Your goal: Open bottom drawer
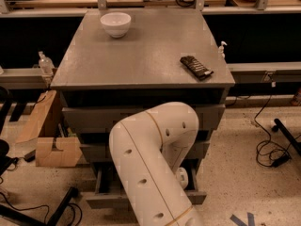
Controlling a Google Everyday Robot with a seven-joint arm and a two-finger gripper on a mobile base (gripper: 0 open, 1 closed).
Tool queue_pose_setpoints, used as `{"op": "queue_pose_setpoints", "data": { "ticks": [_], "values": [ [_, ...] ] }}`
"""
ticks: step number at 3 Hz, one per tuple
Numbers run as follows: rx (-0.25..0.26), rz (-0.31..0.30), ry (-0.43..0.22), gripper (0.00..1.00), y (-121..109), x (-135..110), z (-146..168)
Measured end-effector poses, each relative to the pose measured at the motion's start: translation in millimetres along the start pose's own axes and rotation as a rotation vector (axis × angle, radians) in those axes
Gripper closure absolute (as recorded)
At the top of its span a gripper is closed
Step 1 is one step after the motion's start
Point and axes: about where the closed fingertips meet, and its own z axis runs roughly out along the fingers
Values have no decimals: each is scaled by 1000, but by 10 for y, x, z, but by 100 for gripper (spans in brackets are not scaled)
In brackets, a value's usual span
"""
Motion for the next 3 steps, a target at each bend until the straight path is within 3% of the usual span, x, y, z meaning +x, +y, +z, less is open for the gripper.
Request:
{"op": "queue_pose_setpoints", "data": {
  "ticks": [3],
  "values": [
    [-9,11,-10,100,73,40,22]
  ]
}}
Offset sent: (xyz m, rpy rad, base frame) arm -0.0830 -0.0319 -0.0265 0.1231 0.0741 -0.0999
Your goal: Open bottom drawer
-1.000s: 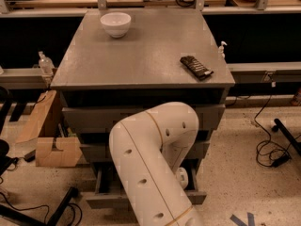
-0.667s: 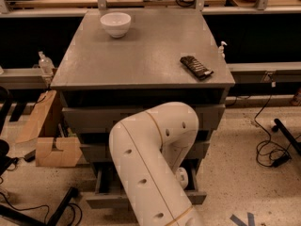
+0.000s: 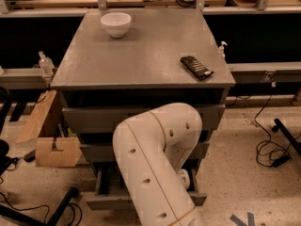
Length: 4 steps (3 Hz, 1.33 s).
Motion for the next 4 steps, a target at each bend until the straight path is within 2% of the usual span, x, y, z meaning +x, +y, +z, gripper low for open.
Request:
{"op": "queue_pose_setpoints", "data": {
  "ticks": [3,4],
  "values": [
    [-3,9,-19,98,95,40,-15],
    [-3,9,-19,76,96,40,-15]
  ]
}}
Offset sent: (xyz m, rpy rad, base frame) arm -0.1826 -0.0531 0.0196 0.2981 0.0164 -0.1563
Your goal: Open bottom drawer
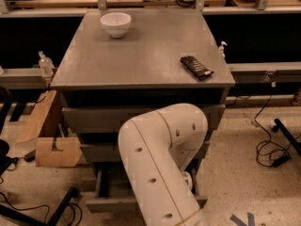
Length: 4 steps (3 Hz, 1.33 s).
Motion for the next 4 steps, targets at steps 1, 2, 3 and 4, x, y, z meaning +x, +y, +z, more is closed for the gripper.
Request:
{"op": "queue_pose_setpoints", "data": {
  "ticks": [1,2,3,4],
  "values": [
    [-2,0,0,53,9,2,7],
    [-4,0,1,22,21,5,16],
    [-6,0,1,0,31,7,23],
    [-6,0,1,0,31,7,23]
  ]
}}
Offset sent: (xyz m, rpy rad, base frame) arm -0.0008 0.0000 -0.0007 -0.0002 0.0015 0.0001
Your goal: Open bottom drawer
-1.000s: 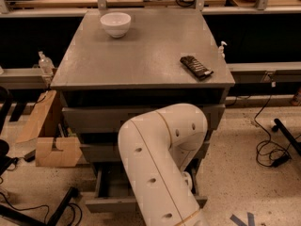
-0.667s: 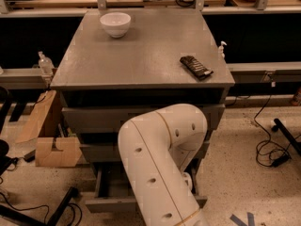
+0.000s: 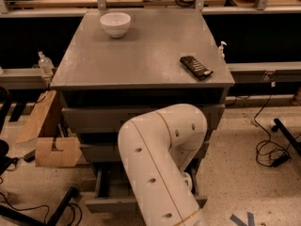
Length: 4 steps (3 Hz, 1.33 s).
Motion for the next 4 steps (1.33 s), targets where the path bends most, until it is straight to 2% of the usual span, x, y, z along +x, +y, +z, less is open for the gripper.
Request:
{"op": "queue_pose_setpoints", "data": {
  "ticks": [1,2,3,4],
  "values": [
    [3,6,-36,0,-33,46,2],
    [-9,-56,-150,0,-74,-97,55],
    [4,-44,-213,0,-114,-131,45],
    [-23,-53,-202,0,9,-102,178]
  ]
}}
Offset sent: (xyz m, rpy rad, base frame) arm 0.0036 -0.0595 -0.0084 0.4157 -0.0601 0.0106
